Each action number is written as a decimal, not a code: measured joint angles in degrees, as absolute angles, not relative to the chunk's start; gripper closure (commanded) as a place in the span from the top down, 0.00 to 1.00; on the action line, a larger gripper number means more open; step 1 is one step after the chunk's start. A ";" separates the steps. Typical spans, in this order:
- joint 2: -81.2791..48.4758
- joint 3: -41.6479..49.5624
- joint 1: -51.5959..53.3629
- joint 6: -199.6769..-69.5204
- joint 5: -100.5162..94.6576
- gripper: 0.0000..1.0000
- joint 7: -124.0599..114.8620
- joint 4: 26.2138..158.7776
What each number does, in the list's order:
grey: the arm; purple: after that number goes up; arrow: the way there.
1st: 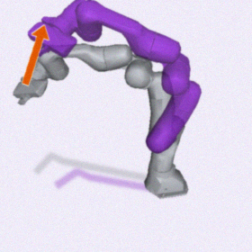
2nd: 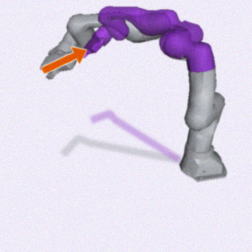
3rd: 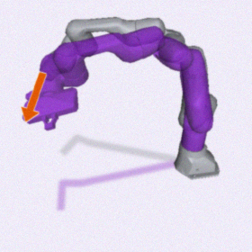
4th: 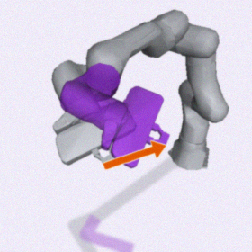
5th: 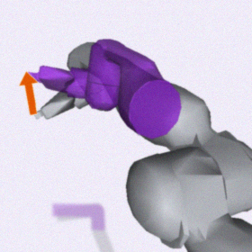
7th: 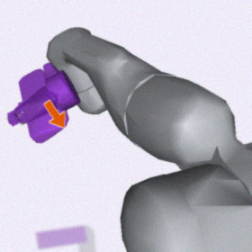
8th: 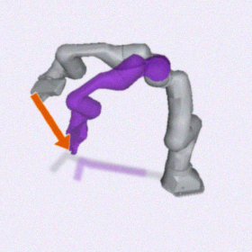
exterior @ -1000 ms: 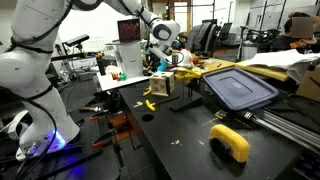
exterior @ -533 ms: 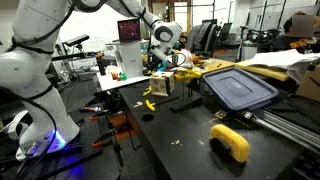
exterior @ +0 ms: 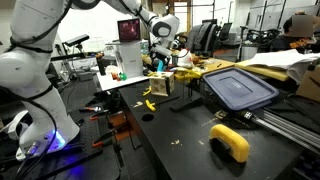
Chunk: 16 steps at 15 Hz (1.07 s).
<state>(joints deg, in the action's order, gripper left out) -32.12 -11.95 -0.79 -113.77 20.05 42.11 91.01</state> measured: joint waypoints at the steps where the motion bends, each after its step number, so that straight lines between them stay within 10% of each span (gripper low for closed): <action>1: -31.09 -11.84 -0.42 -115.76 18.27 1.00 41.03 91.63; 16: -19.12 -3.02 19.18 -134.42 -23.82 1.00 -15.85 109.32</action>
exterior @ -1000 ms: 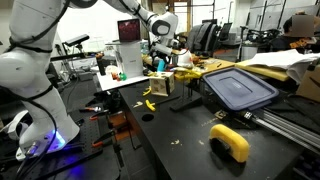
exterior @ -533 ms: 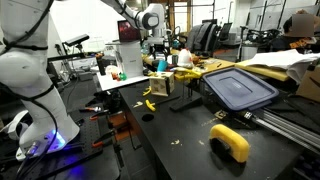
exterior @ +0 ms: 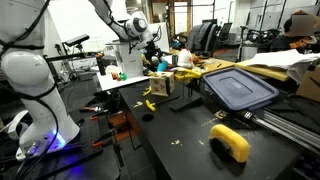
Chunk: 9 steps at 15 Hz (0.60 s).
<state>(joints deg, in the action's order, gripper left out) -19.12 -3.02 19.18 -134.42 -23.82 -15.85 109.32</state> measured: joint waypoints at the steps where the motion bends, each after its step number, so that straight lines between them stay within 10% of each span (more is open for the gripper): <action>1: -19.12 -3.02 20.06 -133.63 -26.53 1.00 -19.24 109.60; 9: -20.25 -3.97 23.32 -124.45 -36.45 1.00 -30.37 109.77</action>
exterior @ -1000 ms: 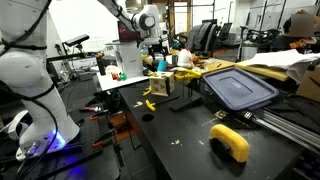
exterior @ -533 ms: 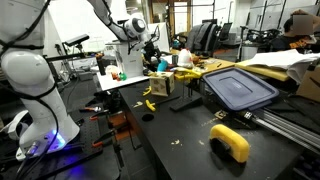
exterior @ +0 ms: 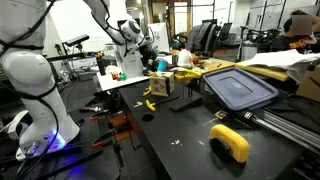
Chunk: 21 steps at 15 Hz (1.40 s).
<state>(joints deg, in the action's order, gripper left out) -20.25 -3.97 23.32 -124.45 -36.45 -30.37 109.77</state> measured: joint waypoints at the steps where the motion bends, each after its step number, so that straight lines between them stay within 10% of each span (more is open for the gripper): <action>1: -20.53 -4.09 23.32 -124.15 -36.68 1.00 -30.38 109.77; 21: -21.73 -6.40 22.95 -123.66 -34.60 1.00 -28.24 109.27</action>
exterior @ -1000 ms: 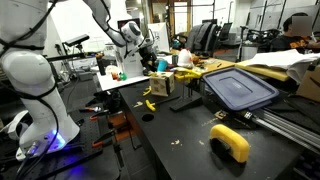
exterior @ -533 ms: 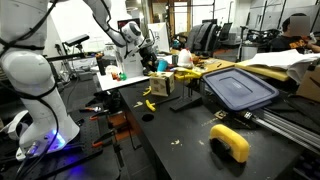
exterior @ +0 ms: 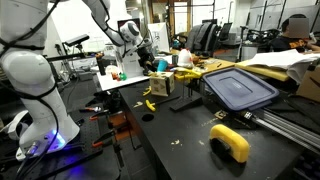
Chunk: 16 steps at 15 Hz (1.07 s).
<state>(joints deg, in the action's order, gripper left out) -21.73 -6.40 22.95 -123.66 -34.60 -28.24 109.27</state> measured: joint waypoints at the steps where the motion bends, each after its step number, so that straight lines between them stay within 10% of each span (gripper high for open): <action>1: -21.78 -6.48 23.00 -123.66 -34.60 1.00 -28.24 109.25; 8: -26.41 -6.14 23.04 -123.68 -34.79 1.00 -28.55 105.88; 16: -31.49 -5.54 23.51 -123.73 -34.91 0.27 -28.59 100.92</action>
<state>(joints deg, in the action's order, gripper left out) -31.49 -5.54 23.51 -123.73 -34.91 -28.59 100.92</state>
